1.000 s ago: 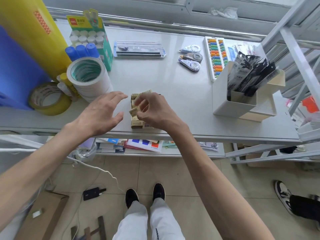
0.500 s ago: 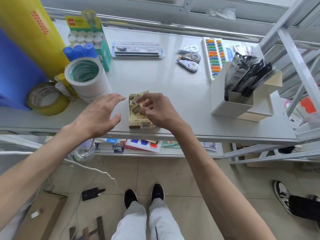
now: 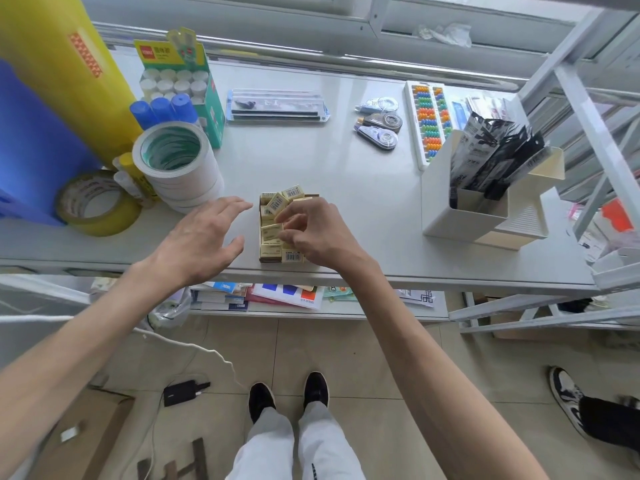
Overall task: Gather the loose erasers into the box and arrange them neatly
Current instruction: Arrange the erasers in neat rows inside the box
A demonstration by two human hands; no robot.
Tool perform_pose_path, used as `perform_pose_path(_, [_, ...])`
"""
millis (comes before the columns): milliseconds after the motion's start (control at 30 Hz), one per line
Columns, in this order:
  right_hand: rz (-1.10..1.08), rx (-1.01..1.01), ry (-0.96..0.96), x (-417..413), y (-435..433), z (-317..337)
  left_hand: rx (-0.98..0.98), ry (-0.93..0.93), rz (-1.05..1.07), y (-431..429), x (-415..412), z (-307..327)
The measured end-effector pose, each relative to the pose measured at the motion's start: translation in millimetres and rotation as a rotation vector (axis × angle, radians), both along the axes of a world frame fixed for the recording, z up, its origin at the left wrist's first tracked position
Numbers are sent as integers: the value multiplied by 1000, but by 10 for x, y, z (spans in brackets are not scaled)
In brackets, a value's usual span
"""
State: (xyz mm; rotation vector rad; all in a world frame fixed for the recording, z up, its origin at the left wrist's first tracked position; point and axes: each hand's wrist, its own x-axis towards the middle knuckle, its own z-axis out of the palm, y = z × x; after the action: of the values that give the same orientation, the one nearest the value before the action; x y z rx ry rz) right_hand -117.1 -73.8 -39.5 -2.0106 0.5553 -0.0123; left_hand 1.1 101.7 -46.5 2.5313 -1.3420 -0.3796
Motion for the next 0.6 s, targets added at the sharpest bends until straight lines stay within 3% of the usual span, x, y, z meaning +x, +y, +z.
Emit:
perform_pose_path(433, [-86,163,-101,23,11,6,-35,13,31,-2,60,59])
perform_pose_path(600, [-57,120,-114,71,9,-7,-26,5,26,-38,19,57])
